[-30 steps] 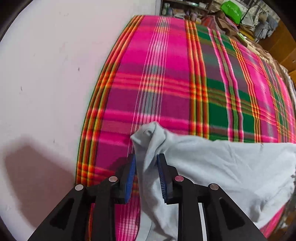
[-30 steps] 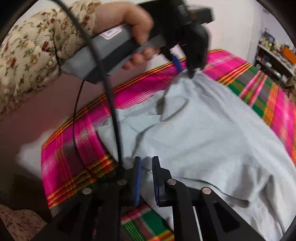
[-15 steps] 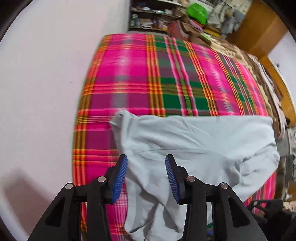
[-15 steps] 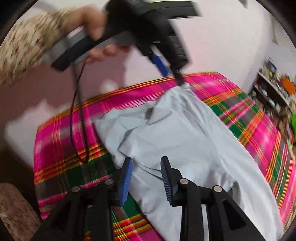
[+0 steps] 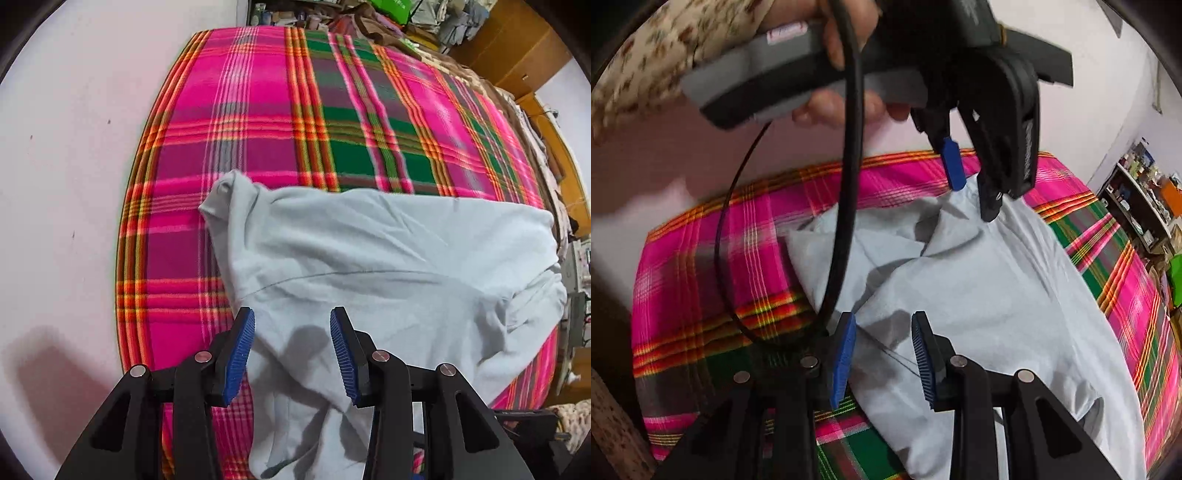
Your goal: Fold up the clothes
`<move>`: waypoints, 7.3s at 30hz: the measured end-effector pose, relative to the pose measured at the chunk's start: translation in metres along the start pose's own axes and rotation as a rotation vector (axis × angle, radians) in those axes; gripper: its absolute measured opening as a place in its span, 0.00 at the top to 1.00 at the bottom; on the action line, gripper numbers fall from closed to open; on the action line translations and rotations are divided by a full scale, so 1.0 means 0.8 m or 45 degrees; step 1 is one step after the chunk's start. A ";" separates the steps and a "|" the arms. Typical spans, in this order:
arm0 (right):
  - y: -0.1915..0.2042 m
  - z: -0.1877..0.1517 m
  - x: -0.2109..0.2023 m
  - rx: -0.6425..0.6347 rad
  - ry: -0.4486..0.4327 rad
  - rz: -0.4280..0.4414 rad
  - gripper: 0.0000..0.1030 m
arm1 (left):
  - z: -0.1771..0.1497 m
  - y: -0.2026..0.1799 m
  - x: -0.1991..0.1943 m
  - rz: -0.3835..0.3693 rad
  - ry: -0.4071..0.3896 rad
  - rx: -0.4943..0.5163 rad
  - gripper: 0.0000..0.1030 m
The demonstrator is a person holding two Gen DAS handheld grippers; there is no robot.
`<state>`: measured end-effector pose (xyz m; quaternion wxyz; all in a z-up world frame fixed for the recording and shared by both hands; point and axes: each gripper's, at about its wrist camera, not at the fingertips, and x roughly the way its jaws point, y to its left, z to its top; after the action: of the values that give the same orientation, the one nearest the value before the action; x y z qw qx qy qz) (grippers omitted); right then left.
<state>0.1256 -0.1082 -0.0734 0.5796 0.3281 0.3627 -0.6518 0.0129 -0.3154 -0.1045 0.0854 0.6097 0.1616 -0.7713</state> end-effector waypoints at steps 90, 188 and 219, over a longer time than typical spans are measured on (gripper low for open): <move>-0.326 -0.052 0.011 1.133 -0.054 0.262 0.95 | 0.027 0.010 -0.093 -0.198 -0.229 -0.009 0.57; -0.241 -0.112 -0.073 0.956 -0.098 0.017 0.69 | 0.064 -0.177 -0.044 -0.360 -0.216 0.563 0.94; -0.159 -0.082 -0.043 0.329 0.104 -0.118 0.67 | 0.082 -0.186 -0.074 -0.419 -0.223 0.624 0.93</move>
<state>0.0036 -0.0267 -0.0668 0.4868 0.4092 0.3139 -0.7051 -0.0814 -0.2032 -0.0125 -0.1765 0.5091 0.0594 -0.8403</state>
